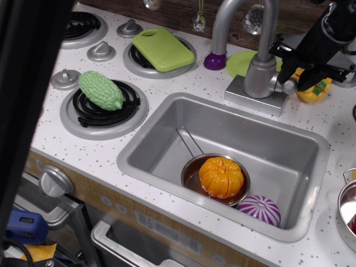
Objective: Turn lever vertical to front
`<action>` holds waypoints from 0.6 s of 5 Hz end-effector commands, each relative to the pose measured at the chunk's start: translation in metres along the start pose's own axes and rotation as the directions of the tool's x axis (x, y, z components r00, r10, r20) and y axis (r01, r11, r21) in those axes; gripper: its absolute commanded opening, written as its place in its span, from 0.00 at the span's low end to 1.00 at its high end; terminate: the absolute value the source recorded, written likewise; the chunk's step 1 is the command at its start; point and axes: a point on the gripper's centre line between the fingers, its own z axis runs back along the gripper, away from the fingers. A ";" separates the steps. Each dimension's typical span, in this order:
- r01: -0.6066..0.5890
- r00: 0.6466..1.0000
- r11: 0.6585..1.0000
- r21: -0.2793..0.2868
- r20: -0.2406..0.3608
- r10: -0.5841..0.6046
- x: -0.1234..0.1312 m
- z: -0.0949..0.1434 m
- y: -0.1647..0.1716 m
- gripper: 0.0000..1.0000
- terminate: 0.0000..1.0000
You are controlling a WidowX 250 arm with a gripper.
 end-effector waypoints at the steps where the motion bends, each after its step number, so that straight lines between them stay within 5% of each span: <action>1: -0.098 0.995 0.988 -0.117 0.009 0.100 -0.001 0.016 0.009 1.00 0.00; 3: -0.086 0.996 0.985 -0.152 0.014 0.089 -0.001 0.001 0.013 1.00 0.00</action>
